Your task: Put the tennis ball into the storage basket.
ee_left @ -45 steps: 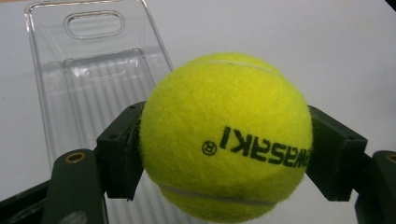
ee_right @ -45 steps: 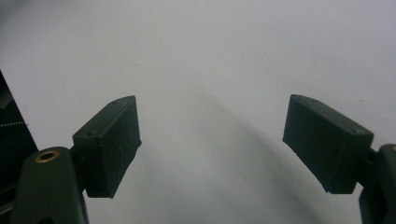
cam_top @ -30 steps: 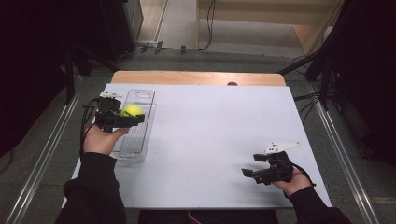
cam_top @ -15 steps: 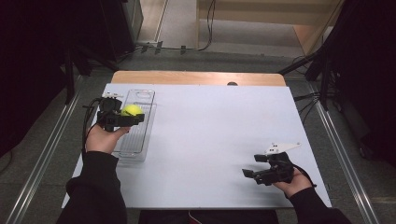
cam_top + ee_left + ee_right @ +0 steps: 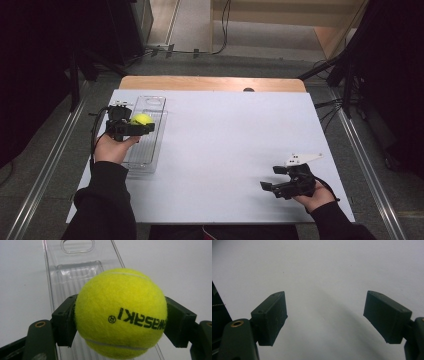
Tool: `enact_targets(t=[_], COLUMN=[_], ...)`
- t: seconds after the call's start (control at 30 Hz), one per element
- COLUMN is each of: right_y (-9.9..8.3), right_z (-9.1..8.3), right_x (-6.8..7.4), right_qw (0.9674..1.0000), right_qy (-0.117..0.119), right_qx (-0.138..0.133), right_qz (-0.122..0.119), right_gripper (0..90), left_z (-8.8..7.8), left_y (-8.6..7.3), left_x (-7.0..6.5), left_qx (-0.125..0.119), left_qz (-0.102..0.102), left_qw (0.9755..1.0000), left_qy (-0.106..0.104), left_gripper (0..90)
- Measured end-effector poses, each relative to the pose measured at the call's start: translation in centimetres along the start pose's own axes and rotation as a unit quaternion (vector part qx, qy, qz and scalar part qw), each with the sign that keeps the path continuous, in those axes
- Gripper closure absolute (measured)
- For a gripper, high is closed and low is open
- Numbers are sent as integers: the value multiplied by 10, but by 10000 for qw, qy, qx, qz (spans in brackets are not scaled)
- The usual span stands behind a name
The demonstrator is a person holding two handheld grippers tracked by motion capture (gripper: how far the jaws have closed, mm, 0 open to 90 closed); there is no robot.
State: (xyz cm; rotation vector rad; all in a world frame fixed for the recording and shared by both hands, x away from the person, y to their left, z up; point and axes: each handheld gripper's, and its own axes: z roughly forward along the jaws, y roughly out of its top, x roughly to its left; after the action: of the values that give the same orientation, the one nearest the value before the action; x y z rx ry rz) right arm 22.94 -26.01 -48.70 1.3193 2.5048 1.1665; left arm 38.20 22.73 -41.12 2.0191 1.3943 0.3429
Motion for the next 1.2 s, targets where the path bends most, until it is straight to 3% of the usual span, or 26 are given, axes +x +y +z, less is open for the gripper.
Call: enact_targets(t=[0.6, 1.0, 1.2], right_y=[0, 0, 0], right_z=[0, 0, 0], right_x=[0, 0, 0], right_qw=[10000, 10000, 10000], right_qy=[5, 7, 9], right_qx=[6, 1, 1], right_qz=[-4, -12, -20], right_gripper=[169, 169, 169], left_z=[15, 14, 9], left_y=[-5, -4, -2], left_x=[0, -1, -2], left_qx=[258, 218, 27], left_qz=[-10, 58, 36], left_qw=[9996, 9997, 10000], left_qy=[63, 96, 56], left_gripper=[252, 247, 194])
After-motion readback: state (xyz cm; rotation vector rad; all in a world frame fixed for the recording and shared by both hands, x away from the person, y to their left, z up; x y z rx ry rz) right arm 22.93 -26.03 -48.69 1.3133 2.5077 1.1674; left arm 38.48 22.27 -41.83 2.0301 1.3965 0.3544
